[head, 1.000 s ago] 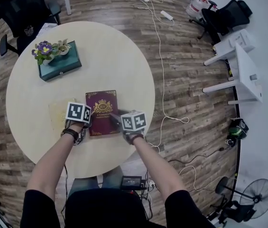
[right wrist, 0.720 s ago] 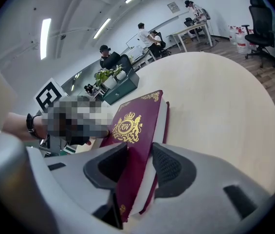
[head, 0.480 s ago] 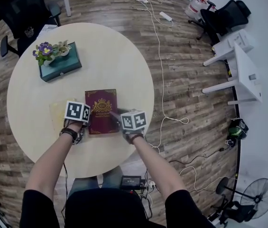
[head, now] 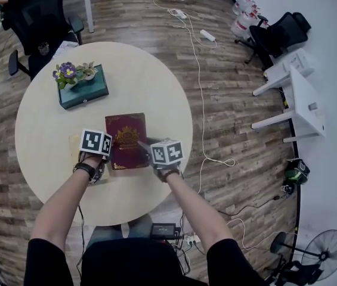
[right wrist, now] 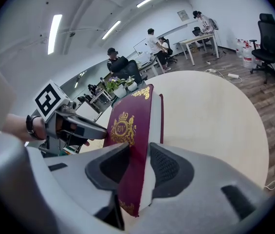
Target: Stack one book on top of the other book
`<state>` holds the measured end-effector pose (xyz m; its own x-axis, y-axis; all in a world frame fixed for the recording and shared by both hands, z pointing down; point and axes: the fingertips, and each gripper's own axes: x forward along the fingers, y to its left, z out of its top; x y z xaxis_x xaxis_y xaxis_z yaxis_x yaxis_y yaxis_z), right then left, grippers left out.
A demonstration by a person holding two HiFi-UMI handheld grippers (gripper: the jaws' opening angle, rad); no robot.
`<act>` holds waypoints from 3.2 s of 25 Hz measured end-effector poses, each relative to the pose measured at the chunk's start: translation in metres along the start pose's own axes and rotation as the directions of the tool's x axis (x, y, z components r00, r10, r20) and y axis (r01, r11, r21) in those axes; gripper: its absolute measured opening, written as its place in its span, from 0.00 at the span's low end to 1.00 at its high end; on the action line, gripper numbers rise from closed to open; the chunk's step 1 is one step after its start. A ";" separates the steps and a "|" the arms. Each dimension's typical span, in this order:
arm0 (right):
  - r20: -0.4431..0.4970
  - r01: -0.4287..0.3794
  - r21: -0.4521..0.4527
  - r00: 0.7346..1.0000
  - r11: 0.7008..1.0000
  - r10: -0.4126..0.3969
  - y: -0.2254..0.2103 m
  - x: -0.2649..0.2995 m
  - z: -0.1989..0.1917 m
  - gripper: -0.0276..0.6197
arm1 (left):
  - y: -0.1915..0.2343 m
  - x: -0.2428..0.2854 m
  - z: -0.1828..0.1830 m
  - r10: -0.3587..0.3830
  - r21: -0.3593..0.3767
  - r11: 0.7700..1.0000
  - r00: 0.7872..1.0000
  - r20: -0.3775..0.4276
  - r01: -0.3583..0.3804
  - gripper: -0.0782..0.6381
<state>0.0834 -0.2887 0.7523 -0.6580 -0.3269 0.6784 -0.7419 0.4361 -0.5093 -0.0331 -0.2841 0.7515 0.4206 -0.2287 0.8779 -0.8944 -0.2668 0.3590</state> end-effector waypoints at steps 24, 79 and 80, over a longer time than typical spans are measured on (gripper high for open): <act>-0.085 -0.128 -0.112 0.989 0.985 0.119 0.147 0.058 0.013 0.22 | 0.101 -0.121 -0.048 0.118 -0.104 0.989 0.989 0.090 -0.109 0.21; 0.317 0.031 -0.512 0.936 0.858 0.156 0.293 -0.095 0.111 0.18 | 0.030 -0.347 -0.005 -0.092 0.188 0.979 0.660 0.745 -0.075 0.14; 0.340 0.028 -0.520 0.923 0.853 0.178 0.303 -0.108 0.112 0.17 | 0.018 -0.358 -0.008 -0.105 0.202 0.976 0.628 0.771 -0.084 0.14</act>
<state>-0.0848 -0.2150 0.4656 -0.7834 -0.5096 0.3557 -0.5839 0.7996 -0.1404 -0.2013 -0.1991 0.4463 0.4757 -0.8373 0.2696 -0.8774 -0.4299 0.2129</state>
